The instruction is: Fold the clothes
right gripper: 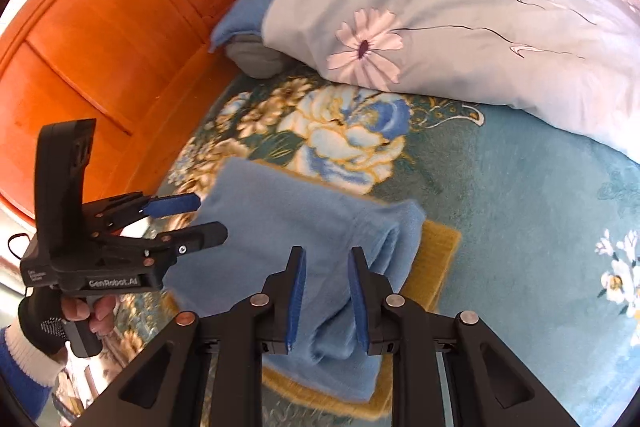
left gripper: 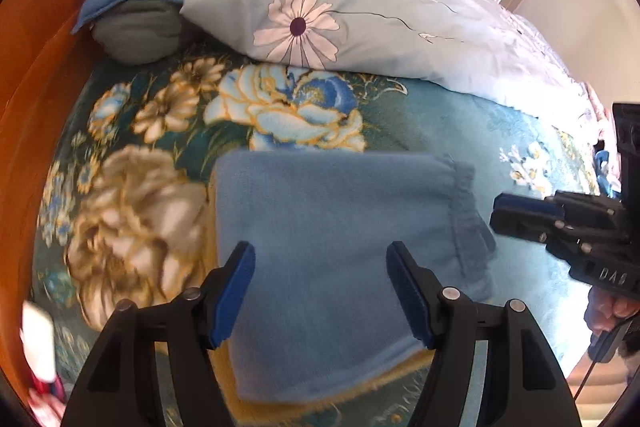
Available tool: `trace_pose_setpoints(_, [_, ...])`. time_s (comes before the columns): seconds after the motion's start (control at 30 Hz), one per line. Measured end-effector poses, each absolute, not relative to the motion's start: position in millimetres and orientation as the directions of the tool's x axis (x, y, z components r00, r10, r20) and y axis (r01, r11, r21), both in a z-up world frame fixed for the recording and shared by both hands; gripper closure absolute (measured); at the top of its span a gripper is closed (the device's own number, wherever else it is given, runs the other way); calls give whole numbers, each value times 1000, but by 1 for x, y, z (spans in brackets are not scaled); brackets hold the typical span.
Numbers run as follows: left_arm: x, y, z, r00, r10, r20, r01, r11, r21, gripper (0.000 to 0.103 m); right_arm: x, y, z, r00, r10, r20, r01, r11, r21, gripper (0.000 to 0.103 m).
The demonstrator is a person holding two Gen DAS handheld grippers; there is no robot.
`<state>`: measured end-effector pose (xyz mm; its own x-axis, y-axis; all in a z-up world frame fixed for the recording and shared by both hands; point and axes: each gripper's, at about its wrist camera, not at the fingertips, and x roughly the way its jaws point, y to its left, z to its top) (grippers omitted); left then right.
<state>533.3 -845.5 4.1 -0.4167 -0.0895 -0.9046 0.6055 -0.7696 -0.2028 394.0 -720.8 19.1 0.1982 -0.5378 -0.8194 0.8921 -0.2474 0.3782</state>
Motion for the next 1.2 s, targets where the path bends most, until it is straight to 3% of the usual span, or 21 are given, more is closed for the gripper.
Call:
trace_pose_setpoints(0.43, [554,-819,-24,-397,-60,-916,634,-739,-226,33,416,-701,-16,242,-463,-853,889,-247,386,81])
trace_pose_setpoints(0.8, [554,-813,-22,-399,-88,-913,656,-723,-217,33,417,-698,-11,246,-464,-851,886,-249,392,81])
trace_pose_setpoints(1.03, [560,-787,-2,-415,-160,-896,691,-695,-196,33,424,-683,13,208,-502,-840,904,-229,361,75])
trace_pose_setpoints(1.1, [563,-779,-3,-404,-175,-898,705,-685,-183,33,428,-675,12,199,-501,-843,906,-235,353,65])
trace_pose_setpoints(1.2, [575,-765,-7,-415,-184,-891,731,-650,-206,33,434,-663,9,187,-498,-847,907,-243,344,61])
